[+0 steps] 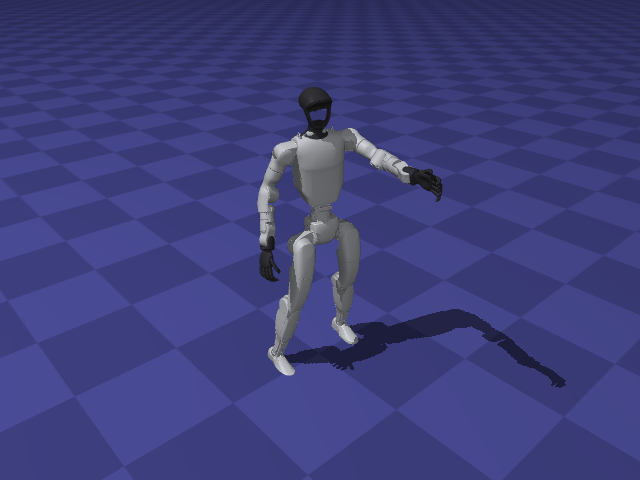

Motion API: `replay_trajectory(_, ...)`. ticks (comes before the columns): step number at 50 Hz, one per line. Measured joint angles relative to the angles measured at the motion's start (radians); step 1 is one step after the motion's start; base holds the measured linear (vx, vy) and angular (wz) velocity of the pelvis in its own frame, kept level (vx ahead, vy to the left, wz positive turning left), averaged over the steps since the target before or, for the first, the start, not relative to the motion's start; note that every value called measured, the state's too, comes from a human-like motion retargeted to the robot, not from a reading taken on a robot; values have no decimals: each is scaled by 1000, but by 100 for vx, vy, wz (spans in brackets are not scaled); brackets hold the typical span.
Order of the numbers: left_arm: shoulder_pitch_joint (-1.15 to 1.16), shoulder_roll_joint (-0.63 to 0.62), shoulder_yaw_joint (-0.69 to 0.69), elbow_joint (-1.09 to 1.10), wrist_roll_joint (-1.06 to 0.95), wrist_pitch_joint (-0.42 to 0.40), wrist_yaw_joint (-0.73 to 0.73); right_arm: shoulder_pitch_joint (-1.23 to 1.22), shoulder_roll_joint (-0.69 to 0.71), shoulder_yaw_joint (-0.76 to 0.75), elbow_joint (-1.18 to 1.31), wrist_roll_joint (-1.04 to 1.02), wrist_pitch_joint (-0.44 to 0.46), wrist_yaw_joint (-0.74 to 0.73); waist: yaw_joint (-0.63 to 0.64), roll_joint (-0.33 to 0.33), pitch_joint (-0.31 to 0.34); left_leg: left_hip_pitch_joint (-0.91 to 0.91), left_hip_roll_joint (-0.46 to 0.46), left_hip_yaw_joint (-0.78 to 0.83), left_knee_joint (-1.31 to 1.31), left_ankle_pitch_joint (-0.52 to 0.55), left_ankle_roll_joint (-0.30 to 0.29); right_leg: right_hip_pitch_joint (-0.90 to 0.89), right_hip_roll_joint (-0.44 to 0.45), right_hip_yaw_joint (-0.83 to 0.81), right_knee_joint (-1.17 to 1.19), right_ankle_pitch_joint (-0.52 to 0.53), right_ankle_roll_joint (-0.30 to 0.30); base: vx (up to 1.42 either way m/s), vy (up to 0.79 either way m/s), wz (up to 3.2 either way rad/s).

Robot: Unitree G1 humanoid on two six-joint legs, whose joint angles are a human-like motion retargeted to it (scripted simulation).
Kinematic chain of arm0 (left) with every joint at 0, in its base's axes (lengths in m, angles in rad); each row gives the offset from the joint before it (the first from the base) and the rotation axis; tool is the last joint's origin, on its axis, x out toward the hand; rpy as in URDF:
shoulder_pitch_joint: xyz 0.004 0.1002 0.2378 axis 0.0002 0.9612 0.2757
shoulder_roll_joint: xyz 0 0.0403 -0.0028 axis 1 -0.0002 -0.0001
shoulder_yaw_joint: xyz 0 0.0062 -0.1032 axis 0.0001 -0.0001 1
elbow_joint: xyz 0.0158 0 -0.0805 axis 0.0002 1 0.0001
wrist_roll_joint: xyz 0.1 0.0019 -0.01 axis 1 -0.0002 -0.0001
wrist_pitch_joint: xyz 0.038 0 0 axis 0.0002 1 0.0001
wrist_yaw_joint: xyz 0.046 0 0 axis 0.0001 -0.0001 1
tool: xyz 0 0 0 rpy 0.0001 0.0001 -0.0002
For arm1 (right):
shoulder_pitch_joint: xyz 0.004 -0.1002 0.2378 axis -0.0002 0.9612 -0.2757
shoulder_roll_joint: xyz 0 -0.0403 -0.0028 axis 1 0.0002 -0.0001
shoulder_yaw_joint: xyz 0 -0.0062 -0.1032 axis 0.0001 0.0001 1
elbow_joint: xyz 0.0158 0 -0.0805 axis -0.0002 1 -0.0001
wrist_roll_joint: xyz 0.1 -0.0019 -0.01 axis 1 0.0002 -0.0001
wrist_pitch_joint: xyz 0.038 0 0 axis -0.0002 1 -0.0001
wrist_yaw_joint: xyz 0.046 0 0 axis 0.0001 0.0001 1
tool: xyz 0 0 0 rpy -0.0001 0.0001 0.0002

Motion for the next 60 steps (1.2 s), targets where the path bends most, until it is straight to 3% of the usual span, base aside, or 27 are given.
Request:
replay_trajectory(6, 99, 29, -19, -248, -54, -29, 42, 9, 5, -20, 4, -12, 10, -30, 38, 3, 2, -2, -1, -3, -2, 1, 0, 1, -2, -5, -2, 2, 1, 0, 0, 0)
replay_trajectory(18, 618, 202, 21, -1171, -189, -102, 121, 30, 27, -86, -28, -30, 42, -100, 151, 11, 25, 18, 5, 14, -18, -1, -9, 4, 5, 12, -5, 8, 1, 0, 0, 0)
replay_trajectory(25, 875, 260, 101, -1510, -123, -132, 126, 57, 48, -110, -60, -30, 37, -119, 213, 10, 41, 25, 4, 4, -23, -1, -16, 15, 2, 2, -8, 8, 4, 0, 0, 0)
replay_trajectory(35, 933, 258, 137, -1589, -6, -140, 153, 58, 52, -76, -45, -73, 33, -105, 261, -2, 35, 13, -4, -35, -21, 1, -12, 29, -9, -37, -10, 3, 6, 1, 0, 16)
replay_trajectory(60, 925, 256, 143, -1565, 27, -151, 160, 37, 43, -99, -47, -51, 24, -122, 251, -21, 22, 17, 2, -29, -14, -10, -15, 28, -3, -33, 0, -5, 9, 0, 0, 0)
